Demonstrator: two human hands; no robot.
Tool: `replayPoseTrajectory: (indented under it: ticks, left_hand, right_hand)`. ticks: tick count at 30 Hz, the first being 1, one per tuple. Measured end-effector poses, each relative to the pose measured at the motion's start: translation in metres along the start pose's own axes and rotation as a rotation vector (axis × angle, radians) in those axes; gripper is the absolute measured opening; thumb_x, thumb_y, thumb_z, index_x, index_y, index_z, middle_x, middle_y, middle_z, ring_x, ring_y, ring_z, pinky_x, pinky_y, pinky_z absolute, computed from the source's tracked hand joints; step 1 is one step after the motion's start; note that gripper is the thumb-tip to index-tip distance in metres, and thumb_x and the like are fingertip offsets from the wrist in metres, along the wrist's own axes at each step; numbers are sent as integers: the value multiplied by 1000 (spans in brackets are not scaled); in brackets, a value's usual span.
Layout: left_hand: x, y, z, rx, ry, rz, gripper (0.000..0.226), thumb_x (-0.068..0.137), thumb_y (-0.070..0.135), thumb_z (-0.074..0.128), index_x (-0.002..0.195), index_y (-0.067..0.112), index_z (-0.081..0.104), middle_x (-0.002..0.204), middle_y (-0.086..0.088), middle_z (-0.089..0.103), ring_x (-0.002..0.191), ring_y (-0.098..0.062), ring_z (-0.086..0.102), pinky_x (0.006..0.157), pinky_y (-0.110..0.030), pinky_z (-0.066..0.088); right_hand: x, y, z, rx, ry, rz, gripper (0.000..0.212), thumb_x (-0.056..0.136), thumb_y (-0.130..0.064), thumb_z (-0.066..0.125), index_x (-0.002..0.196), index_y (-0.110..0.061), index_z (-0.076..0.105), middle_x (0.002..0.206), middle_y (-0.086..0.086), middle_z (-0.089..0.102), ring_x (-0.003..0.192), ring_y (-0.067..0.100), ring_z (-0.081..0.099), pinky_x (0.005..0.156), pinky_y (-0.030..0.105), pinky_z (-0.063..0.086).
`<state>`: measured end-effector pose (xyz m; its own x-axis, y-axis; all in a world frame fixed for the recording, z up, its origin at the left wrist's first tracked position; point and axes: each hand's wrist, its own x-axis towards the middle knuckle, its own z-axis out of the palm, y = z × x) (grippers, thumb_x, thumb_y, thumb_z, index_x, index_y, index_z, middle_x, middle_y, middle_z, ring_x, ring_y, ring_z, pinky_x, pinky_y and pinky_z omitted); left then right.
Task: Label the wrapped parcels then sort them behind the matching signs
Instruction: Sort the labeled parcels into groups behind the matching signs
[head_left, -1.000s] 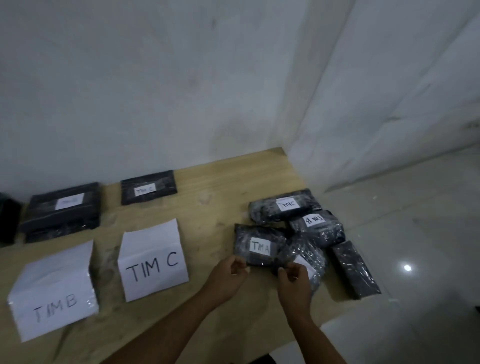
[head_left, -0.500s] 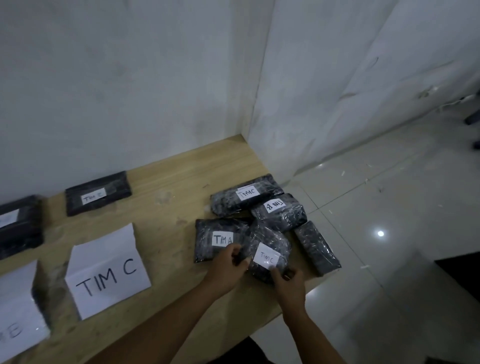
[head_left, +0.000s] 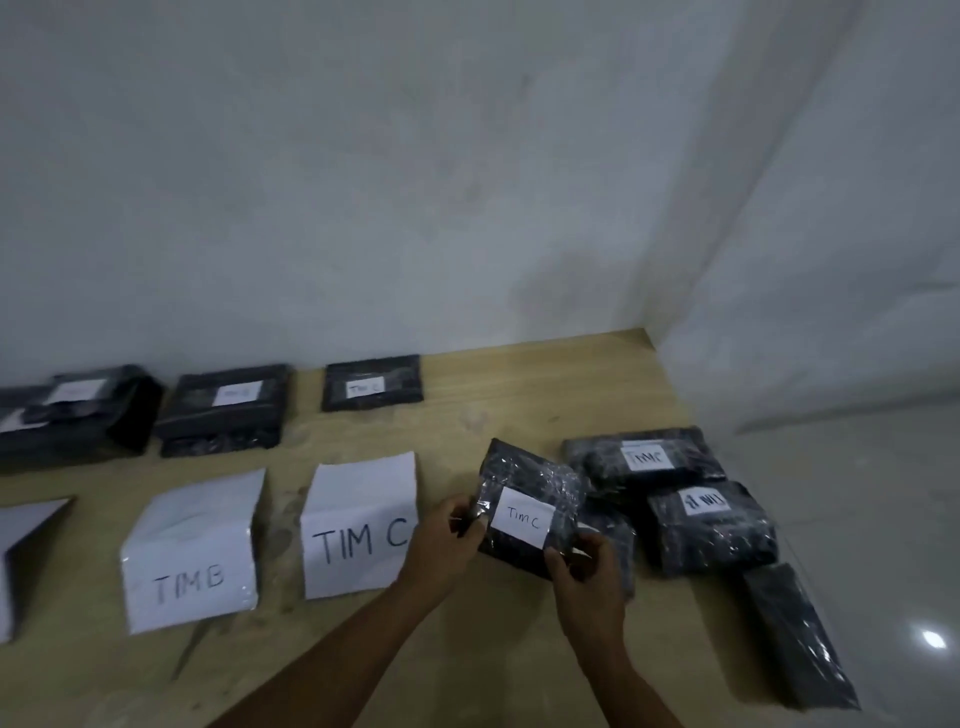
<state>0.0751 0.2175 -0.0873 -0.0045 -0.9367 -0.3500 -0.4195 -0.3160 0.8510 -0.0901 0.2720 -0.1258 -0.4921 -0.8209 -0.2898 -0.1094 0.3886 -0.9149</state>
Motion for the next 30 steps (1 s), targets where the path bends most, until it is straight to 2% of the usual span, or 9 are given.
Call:
replayPoseTrajectory:
  ticks: [2, 4, 6, 9, 13, 19, 23, 27, 30]
  left_hand:
    - [11, -8, -28, -5, 79, -52, 23, 90, 20, 63, 113, 17, 61, 105, 5, 64, 100, -11, 60, 81, -19, 44]
    - [21, -12, -47, -43, 141, -92, 23, 90, 19, 64, 112, 14, 60, 107, 2, 64, 102, -13, 60, 83, -21, 45]
    - [36, -16, -67, -81, 192, -119, 20, 90, 18, 64, 110, 14, 60, 106, 0, 65, 102, -16, 62, 78, -17, 46]
    - [56, -19, -96, -105, 221, -145, 19, 91, 17, 62, 109, 16, 60, 102, 3, 64, 100, -14, 61, 73, -10, 42]
    - [95, -25, -137, -102, 272, -189, 27, 91, 17, 62, 116, 7, 59, 102, 1, 63, 100, -16, 61, 85, -23, 43]
    - [154, -41, -175, -128, 316, -235, 30, 91, 18, 62, 119, 8, 59, 107, -3, 64, 99, -18, 61, 87, -30, 48]
    - [184, -51, -187, -145, 328, -271, 35, 90, 21, 63, 124, 11, 57, 115, -6, 65, 103, -21, 62, 92, -37, 51]
    - [199, -59, -191, -111, 289, -300, 42, 92, 25, 61, 132, 13, 52, 122, -5, 61, 109, -19, 58, 90, -30, 46]
    - [198, -59, -189, -145, 283, -296, 43, 90, 23, 63, 129, 11, 52, 119, -3, 60, 110, -20, 57, 89, -27, 44]
  right_hand:
    - [11, -17, 31, -41, -106, -41, 32, 83, -8, 72, 105, -22, 53, 95, -11, 62, 91, 15, 63, 79, 36, 55]
    - [23, -28, 52, -75, -175, -80, 34, 83, -9, 71, 108, -24, 52, 98, -7, 62, 93, 14, 61, 76, 28, 52]
    - [34, -45, 77, -111, -240, -129, 37, 83, -4, 68, 108, -26, 51, 100, -6, 62, 93, 11, 60, 71, 14, 45]
    - [51, -64, 113, -133, -327, -148, 41, 82, 1, 63, 110, -27, 52, 104, -10, 62, 95, 2, 57, 68, 10, 44]
    - [79, -85, 166, -199, -391, -200, 42, 82, 3, 62, 114, -23, 57, 107, -6, 64, 95, 5, 60, 69, 3, 44]
    - [117, -103, 235, -293, -420, -227, 38, 86, -7, 63, 123, -15, 60, 113, 5, 63, 96, 14, 60, 80, 17, 42]
    - [133, -110, 266, -301, -386, -216, 36, 86, -8, 62, 121, -15, 60, 109, 5, 64, 95, 16, 59, 75, 18, 40]
    - [137, -110, 283, -300, -348, -179, 32, 90, -14, 62, 121, -12, 58, 110, 3, 63, 94, 14, 59, 68, 8, 40]
    - [133, -106, 285, -288, -342, -179, 36, 88, -12, 63, 124, -9, 57, 116, 4, 61, 105, 18, 58, 82, 19, 43]
